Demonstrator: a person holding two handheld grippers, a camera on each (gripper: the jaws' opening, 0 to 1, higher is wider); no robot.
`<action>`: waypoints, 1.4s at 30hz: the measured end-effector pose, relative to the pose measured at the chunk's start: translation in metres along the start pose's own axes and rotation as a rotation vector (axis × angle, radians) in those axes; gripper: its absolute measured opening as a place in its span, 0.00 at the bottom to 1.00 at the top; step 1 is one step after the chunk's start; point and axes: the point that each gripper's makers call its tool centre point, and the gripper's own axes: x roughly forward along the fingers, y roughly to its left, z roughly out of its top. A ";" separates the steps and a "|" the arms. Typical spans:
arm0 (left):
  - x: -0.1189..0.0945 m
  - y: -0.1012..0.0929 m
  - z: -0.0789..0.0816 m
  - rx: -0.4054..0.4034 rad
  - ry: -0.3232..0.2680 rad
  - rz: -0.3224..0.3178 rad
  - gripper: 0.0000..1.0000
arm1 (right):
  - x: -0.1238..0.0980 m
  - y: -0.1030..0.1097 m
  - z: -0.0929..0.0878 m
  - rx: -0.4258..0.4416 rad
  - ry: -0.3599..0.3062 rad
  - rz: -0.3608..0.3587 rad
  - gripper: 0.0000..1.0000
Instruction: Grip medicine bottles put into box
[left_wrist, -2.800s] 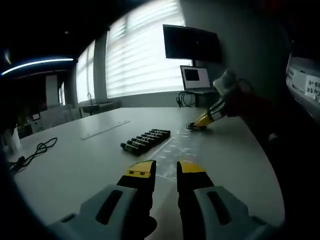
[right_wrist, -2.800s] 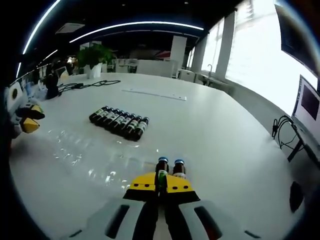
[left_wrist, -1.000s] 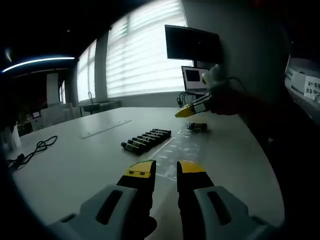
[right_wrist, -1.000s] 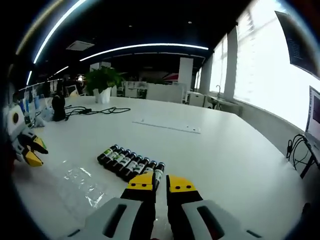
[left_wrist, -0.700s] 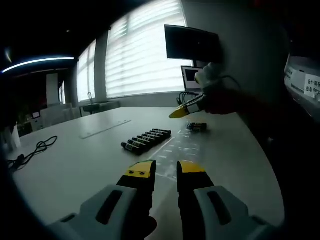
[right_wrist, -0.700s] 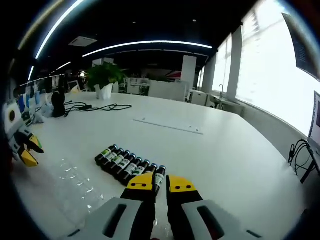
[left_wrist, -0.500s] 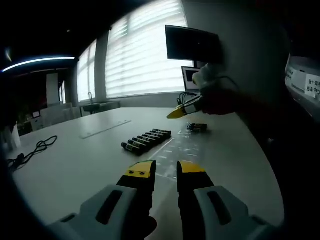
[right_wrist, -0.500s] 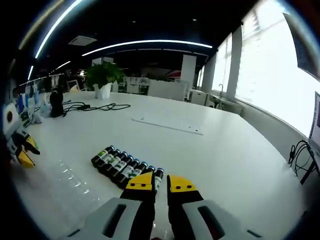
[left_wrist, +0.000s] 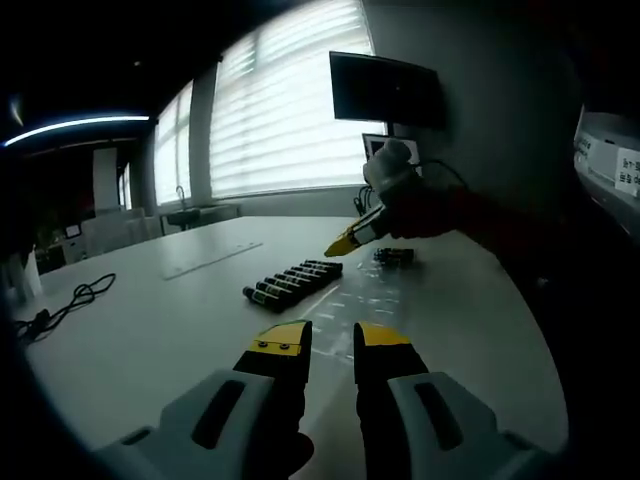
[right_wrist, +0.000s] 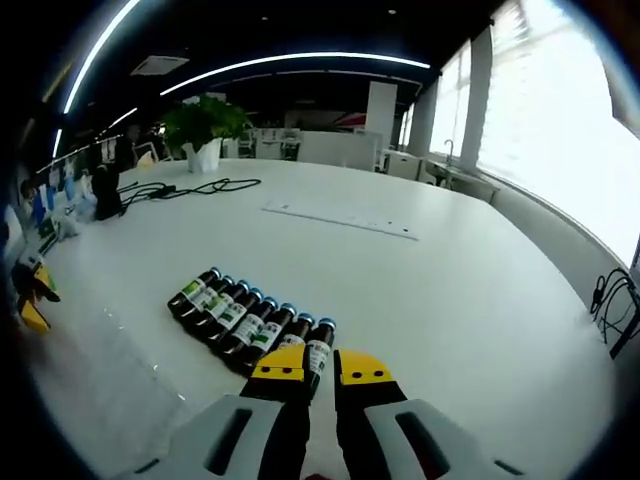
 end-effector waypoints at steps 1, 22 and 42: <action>0.000 0.000 0.000 0.000 0.000 0.001 0.11 | 0.000 0.000 -0.001 -0.002 0.004 -0.002 0.05; 0.000 -0.002 0.000 0.001 0.001 -0.006 0.11 | 0.011 -0.005 -0.013 0.008 0.050 -0.007 0.07; 0.003 -0.008 -0.002 0.003 0.010 -0.023 0.11 | 0.019 -0.011 -0.018 0.022 0.088 0.046 0.08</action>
